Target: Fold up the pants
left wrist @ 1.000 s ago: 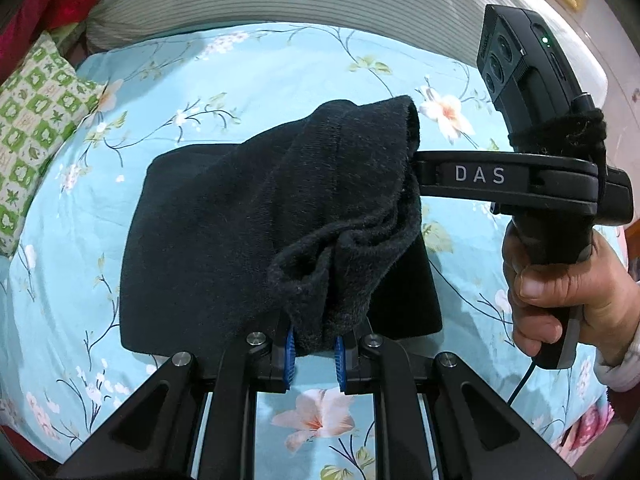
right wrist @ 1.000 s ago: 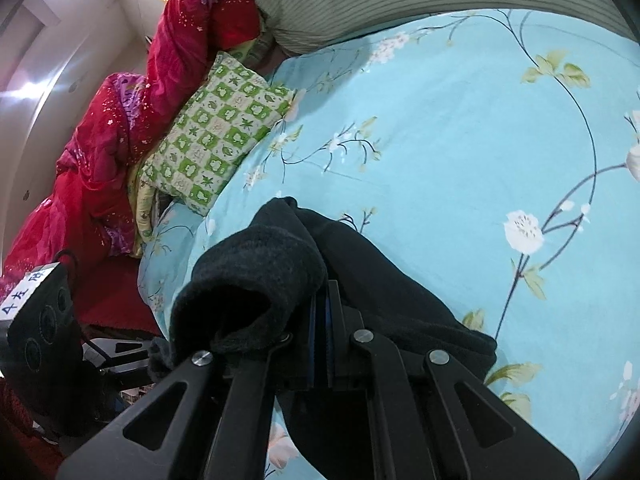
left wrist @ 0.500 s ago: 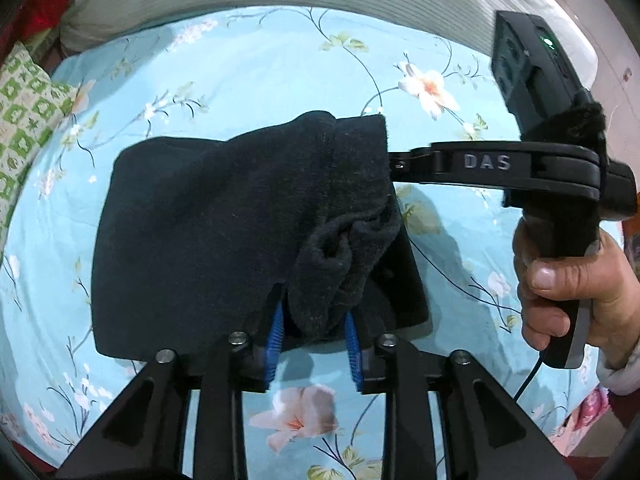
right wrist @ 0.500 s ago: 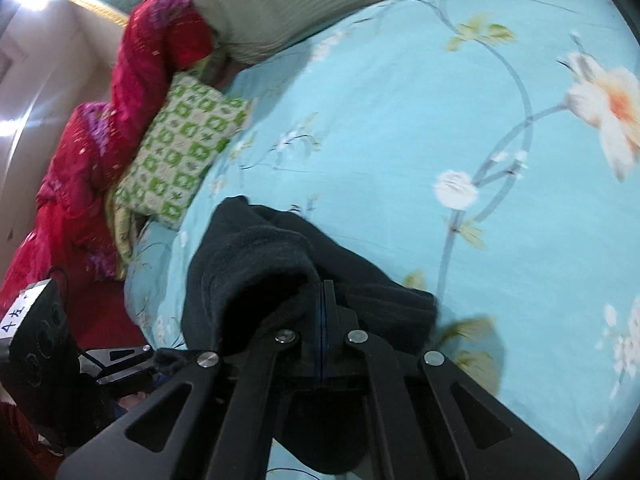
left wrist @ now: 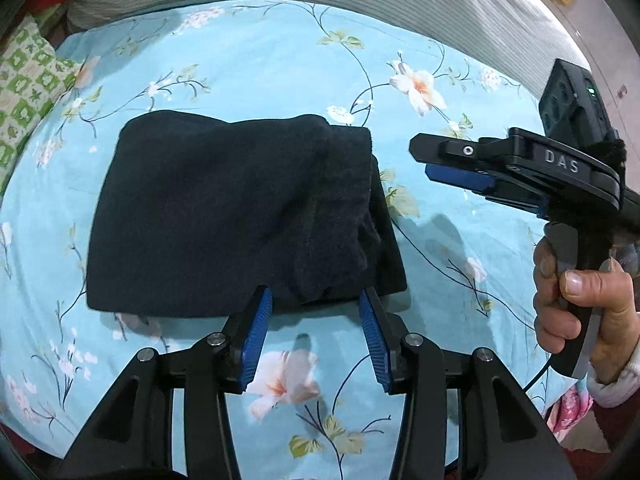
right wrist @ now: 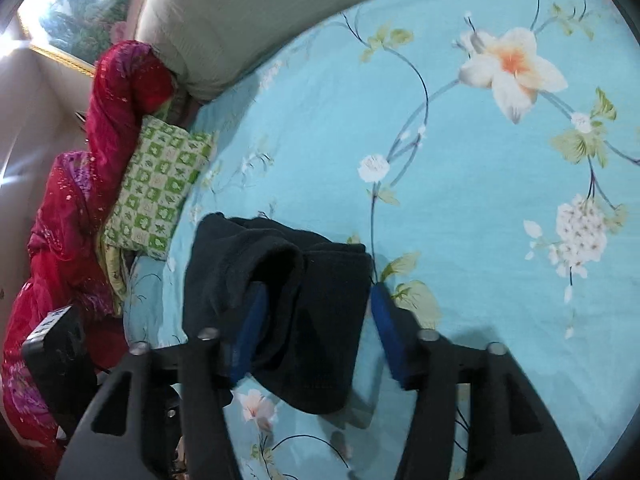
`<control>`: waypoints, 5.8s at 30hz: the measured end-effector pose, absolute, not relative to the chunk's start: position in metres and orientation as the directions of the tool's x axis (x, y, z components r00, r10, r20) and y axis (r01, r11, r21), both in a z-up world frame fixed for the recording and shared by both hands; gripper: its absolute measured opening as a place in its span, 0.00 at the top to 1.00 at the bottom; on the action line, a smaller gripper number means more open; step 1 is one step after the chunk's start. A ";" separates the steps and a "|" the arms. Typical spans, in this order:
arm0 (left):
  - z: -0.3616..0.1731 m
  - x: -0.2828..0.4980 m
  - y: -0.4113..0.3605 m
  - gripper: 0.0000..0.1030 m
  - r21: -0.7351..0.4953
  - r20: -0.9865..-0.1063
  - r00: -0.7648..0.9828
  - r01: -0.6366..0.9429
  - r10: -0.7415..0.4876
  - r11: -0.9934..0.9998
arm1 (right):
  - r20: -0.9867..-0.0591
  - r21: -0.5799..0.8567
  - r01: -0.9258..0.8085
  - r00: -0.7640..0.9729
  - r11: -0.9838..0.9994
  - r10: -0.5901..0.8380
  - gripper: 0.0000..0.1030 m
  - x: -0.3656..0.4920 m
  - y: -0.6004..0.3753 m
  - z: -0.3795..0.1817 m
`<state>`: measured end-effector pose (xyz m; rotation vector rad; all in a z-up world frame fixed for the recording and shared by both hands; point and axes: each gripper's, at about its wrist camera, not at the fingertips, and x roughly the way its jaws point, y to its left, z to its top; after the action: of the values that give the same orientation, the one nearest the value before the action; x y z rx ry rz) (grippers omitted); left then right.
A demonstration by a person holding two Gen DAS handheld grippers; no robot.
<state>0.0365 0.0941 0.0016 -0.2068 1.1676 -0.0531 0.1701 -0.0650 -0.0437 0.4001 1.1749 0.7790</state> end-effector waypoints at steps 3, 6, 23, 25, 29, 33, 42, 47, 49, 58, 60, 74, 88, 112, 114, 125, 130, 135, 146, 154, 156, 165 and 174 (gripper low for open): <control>0.008 0.030 0.098 0.49 -0.186 -0.900 0.411 -0.069 -0.142 0.980 | -0.658 0.664 -0.332 0.167 0.670 0.734 0.44 0.165 -0.062 -0.039; 0.012 0.028 0.110 0.48 -0.190 -0.897 0.419 -0.073 -0.143 0.979 | -0.667 0.655 -0.331 0.168 0.679 0.726 0.44 0.158 -0.057 -0.038; 0.011 0.041 0.244 0.36 -0.274 -0.886 0.429 -0.177 -0.176 0.945 | -0.750 0.547 -0.256 0.274 0.797 0.603 0.30 0.125 -0.003 -0.018; 0.008 0.046 0.256 0.34 -0.288 -0.886 0.423 -0.181 -0.190 0.941 | -0.761 0.537 -0.236 0.279 0.810 0.586 0.30 0.125 0.000 -0.022; 0.000 0.054 0.268 0.31 -0.303 -0.891 0.401 -0.174 -0.213 0.937 | -0.779 0.524 -0.197 0.281 0.828 0.560 0.30 0.124 0.006 -0.031; -0.013 0.065 0.271 0.30 -0.324 -0.897 0.367 -0.160 -0.248 0.932 | -0.793 0.514 -0.175 0.277 0.840 0.543 0.30 0.122 0.012 -0.038; -0.040 0.087 0.271 0.30 -0.340 -0.912 0.296 -0.163 -0.283 0.926 | -0.797 0.514 -0.150 0.280 0.845 0.535 0.80 0.120 0.016 -0.047; -0.023 0.088 0.267 0.30 -0.327 -0.907 0.322 -0.134 -0.271 0.936 | -0.734 0.575 -0.158 0.334 0.803 0.591 0.89 0.114 -0.001 -0.024; -0.017 0.089 0.262 0.27 -0.320 -0.905 0.330 -0.112 -0.269 0.941 | -0.723 0.567 -0.173 0.364 0.805 0.587 0.90 0.111 -0.007 -0.010; -0.023 0.095 0.244 0.27 -0.252 -0.926 0.311 -0.083 -0.215 0.964 | -0.838 0.470 -0.058 0.282 0.881 0.466 0.68 0.122 -0.027 -0.049; -0.020 0.094 0.245 0.27 -0.242 -0.926 0.316 -0.082 -0.205 0.967 | -0.844 0.459 -0.022 0.301 0.888 0.444 0.51 0.121 -0.033 -0.046; -0.043 0.132 0.258 0.22 -0.208 -0.939 0.315 -0.212 -0.135 0.955 | -0.838 0.398 -0.054 0.384 0.916 0.387 0.28 0.131 -0.010 -0.062; -0.044 0.107 0.274 0.17 -0.294 -0.931 0.280 -0.201 -0.233 0.934 | -0.822 0.467 -0.095 0.321 0.879 0.471 0.29 0.127 -0.023 -0.070; -0.044 0.086 0.254 0.73 -0.395 -0.880 0.330 -0.107 -0.342 0.912 | -0.722 0.638 -0.147 0.226 0.756 0.654 0.54 0.123 -0.024 -0.084; -0.035 0.087 0.260 0.74 -0.409 -0.871 0.342 -0.108 -0.352 0.906 | -0.710 0.649 -0.149 0.233 0.746 0.664 0.56 0.125 -0.025 -0.078; 0.001 0.112 0.282 0.76 -0.390 -0.854 0.420 -0.127 -0.307 0.912 | -0.677 0.642 -0.231 0.277 0.731 0.682 0.57 0.160 -0.002 -0.045; -0.003 0.125 0.294 0.76 -0.363 -0.859 0.432 -0.138 -0.274 0.921 | -0.687 0.633 -0.234 0.270 0.738 0.674 0.57 0.175 0.013 -0.049; -0.023 0.130 0.298 0.75 -0.360 -0.873 0.405 -0.158 -0.272 0.919 | -0.717 0.611 -0.232 0.243 0.756 0.654 0.57 0.184 0.025 -0.059; -0.034 0.127 0.293 0.51 -0.262 -0.896 0.408 -0.170 -0.174 0.950 | -0.744 0.594 -0.223 0.215 0.773 0.633 0.48 0.187 0.024 -0.078; -0.021 0.117 0.283 0.41 -0.159 -0.908 0.414 -0.185 -0.070 0.970 | -0.778 0.525 -0.272 0.231 0.807 0.584 0.44 0.181 0.026 -0.062; -0.018 0.111 0.280 0.38 -0.143 -0.907 0.417 -0.188 -0.053 0.972 | -0.774 0.521 -0.283 0.240 0.805 0.585 0.39 0.177 0.024 -0.057; -0.014 0.081 0.274 0.28 -0.110 -0.909 0.416 -0.245 0.002 0.963 | -0.789 0.454 -0.361 0.262 0.814 0.556 0.28 0.154 0.027 -0.041; -0.009 0.059 0.264 0.26 -0.067 -0.903 0.426 -0.270 0.057 0.960 | -0.821 0.349 -0.459 0.271 0.817 0.503 0.23 0.129 0.040 -0.038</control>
<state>0.0588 0.2645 -0.0090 -0.2144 1.1138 0.2061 0.1288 0.0398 -0.0384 0.0446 1.1228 0.6480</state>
